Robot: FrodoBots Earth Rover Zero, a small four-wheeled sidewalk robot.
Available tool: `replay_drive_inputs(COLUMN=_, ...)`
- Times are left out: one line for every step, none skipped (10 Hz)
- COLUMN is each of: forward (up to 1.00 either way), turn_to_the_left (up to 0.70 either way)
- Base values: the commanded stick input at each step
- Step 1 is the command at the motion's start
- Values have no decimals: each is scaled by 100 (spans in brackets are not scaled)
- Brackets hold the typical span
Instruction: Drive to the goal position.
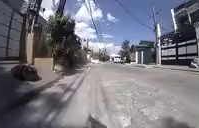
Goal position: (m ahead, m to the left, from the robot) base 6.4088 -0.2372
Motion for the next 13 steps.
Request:
replay_drive_inputs(forward=100, turn_to_the_left=0)
replay_drive_inputs(forward=100, turn_to_the_left=-2)
replay_drive_inputs(forward=100, turn_to_the_left=0)
replay_drive_inputs(forward=100, turn_to_the_left=0)
replay_drive_inputs(forward=100, turn_to_the_left=0)
replay_drive_inputs(forward=100, turn_to_the_left=0)
replay_drive_inputs(forward=100, turn_to_the_left=0)
replay_drive_inputs(forward=100, turn_to_the_left=0)
replay_drive_inputs(forward=100, turn_to_the_left=0)
replay_drive_inputs(forward=100, turn_to_the_left=0)
replay_drive_inputs(forward=100, turn_to_the_left=0)
replay_drive_inputs(forward=100, turn_to_the_left=0)
replay_drive_inputs(forward=100, turn_to_the_left=0)
